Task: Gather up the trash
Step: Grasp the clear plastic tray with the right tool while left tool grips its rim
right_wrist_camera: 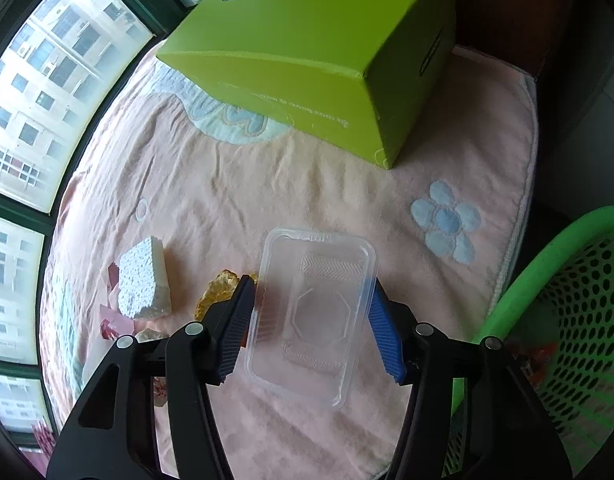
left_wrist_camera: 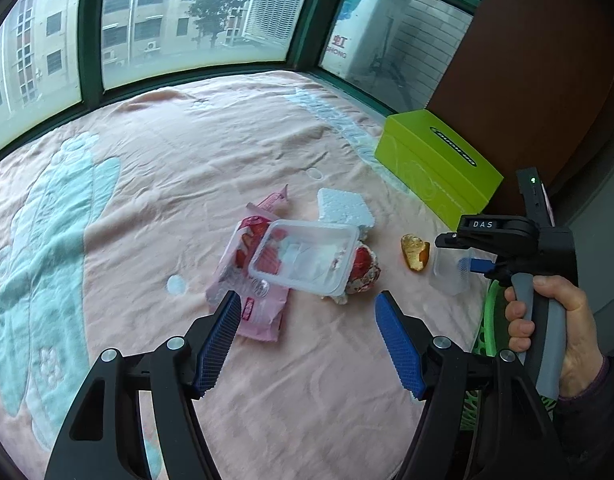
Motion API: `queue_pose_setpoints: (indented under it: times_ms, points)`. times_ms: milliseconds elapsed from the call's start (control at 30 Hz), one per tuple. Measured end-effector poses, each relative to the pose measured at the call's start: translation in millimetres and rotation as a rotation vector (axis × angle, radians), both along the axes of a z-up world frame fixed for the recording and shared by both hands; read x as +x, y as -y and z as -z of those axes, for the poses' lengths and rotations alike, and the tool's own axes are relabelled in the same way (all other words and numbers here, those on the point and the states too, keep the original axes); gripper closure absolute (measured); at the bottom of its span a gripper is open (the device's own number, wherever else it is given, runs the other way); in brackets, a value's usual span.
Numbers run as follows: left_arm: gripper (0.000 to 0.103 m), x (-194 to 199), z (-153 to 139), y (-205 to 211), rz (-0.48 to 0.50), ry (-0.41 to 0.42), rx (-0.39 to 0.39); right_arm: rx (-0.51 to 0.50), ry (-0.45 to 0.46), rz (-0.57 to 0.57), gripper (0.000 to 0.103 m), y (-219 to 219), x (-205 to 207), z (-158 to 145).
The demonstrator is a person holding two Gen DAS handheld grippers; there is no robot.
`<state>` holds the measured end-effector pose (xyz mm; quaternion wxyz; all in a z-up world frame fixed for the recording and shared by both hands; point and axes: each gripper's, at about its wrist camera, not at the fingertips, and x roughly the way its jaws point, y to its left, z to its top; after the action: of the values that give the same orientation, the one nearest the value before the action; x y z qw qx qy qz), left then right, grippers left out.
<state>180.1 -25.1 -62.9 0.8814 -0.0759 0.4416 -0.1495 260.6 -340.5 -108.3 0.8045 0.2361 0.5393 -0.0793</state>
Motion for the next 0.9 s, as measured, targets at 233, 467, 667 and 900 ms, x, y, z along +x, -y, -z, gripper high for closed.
queue_pose_setpoints:
  times_ms: [233,467,667,900]
  points:
    - [0.050,16.4,7.4,27.4,0.087,0.004,0.034,0.023,0.068,-0.024,0.047,3.3,-16.3,-17.9]
    - [0.066,35.9,20.6,42.8,0.132,-0.005,0.057,0.055,0.152,-0.063,0.047,4.1,-40.2,-40.8]
    - [0.081,43.7,26.5,47.2,0.152,-0.012,0.041,0.068,0.216,-0.087,0.047,8.2,-64.6,-57.4]
    - [0.098,42.3,26.0,45.4,0.138,-0.003,0.040,0.080,0.263,-0.076,0.047,23.3,-95.0,-65.1]
